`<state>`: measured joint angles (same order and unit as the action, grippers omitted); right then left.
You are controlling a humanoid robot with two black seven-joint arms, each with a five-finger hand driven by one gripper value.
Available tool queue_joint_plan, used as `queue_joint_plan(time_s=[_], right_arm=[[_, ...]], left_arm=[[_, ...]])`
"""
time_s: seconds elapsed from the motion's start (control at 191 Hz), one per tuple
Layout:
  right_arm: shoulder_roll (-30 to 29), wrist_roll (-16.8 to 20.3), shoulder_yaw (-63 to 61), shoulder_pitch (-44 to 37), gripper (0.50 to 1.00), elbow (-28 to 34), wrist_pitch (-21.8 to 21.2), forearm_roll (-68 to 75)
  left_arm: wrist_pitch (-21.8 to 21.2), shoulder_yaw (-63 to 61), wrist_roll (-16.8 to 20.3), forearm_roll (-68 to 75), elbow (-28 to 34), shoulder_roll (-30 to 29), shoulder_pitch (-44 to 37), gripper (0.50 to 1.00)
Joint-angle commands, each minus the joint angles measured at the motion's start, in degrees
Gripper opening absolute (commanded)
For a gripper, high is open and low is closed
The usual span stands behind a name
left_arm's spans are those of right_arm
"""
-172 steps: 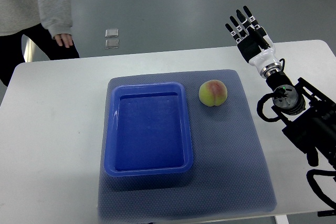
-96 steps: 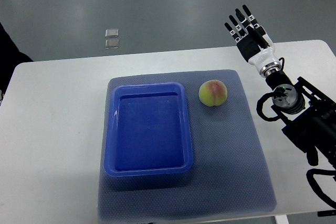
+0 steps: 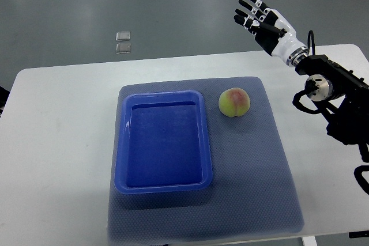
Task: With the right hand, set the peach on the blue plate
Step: 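Reach the right hand down over the peach and close fingers around it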
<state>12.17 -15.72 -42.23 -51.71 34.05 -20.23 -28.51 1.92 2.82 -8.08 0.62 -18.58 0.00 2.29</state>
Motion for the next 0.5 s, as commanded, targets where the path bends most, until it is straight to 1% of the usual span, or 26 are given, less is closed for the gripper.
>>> queue_joint_plan(time_s=[0.0, 0.01, 0.016, 0.021, 0.105, 0.147, 0.157, 0.183, 0.236, 0.241, 0.272, 0.356, 0.445, 0.45, 0.497], right_arm=[[2.06, -0.1, 8.04, -3.66, 0.93, -0.03, -0.51, -7.97], [2.06, -0.1, 8.04, -3.66, 0.93, -0.03, -0.51, -7.97], [3.63, -0.1, 13.52, -6.44, 0.93, 0.06, -1.12, -13.19], [4.08, -0.1, 14.97, -7.26, 0.93, 0.06, -1.38, -14.63], [6.11, -0.1, 21.75, -11.83, 0.93, 0.93, -3.85, -21.06], [7.86, -0.01, 26.75, -15.17, 0.93, 3.92, -6.39, -25.63], [7.87, -0.01, 26.76, -15.17, 0.93, 3.92, -6.4, -25.63], [9.27, -0.01, 29.65, -17.01, 0.93, 6.64, -7.97, -28.0], [9.27, -0.01, 29.66, -17.02, 0.93, 6.65, -7.98, -28.01], [11.53, -0.01, 33.84, -20.24, 0.93, 11.43, -10.15, -30.44], [12.0, -0.01, 36.16, -22.02, 0.93, 13.41, -11.23, -31.08], [11.29, 0.16, 40.91, -24.23, 0.93, 13.85, -11.06, -31.96], [10.85, 0.69, 42.06, -24.31, 0.93, 13.85, -10.7, -32.58], [10.33, 2.6, 42.93, -24.31, 0.93, 13.77, -9.92, -33.53], [10.15, 4.12, 43.02, -23.96, 0.93, 13.68, -9.65, -33.98]], left_arm=[[0.01, -0.01, 0.0, 0.0, -0.05, 0.0, 0.0, 1.0], [0.01, -0.01, 0.0, 0.0, -0.05, 0.0, 0.0, 1.0], [0.01, -0.01, 0.0, 0.0, -0.05, 0.0, 0.0, 1.0], [0.1, -0.01, 0.0, 0.0, -0.05, 0.0, 0.0, 1.0], [0.01, -0.01, 0.0, 0.0, 0.04, 0.0, 0.0, 1.0], [0.01, -0.01, 0.0, 0.0, 0.04, 0.0, 0.0, 1.0], [0.01, -0.01, 0.0, 0.0, 0.04, 0.0, 0.0, 1.0], [0.01, -0.01, 0.0, 0.0, -0.05, 0.0, 0.0, 1.0], [0.01, -0.01, 0.0, 0.0, -0.05, 0.0, 0.0, 1.0], [0.1, -0.01, 0.0, 0.0, -0.05, 0.0, 0.0, 1.0], [0.1, -0.01, 0.0, 0.0, -0.05, 0.0, 0.0, 1.0], [0.1, 0.08, 0.0, 0.0, 0.04, 0.0, 0.0, 1.0], [0.1, 0.08, 0.0, 0.0, 0.04, 0.0, 0.0, 1.0], [0.1, 0.08, 0.0, 0.0, 0.04, 0.0, 0.0, 1.0], [0.01, 0.08, 0.0, 0.0, 0.04, 0.0, 0.0, 1.0]])
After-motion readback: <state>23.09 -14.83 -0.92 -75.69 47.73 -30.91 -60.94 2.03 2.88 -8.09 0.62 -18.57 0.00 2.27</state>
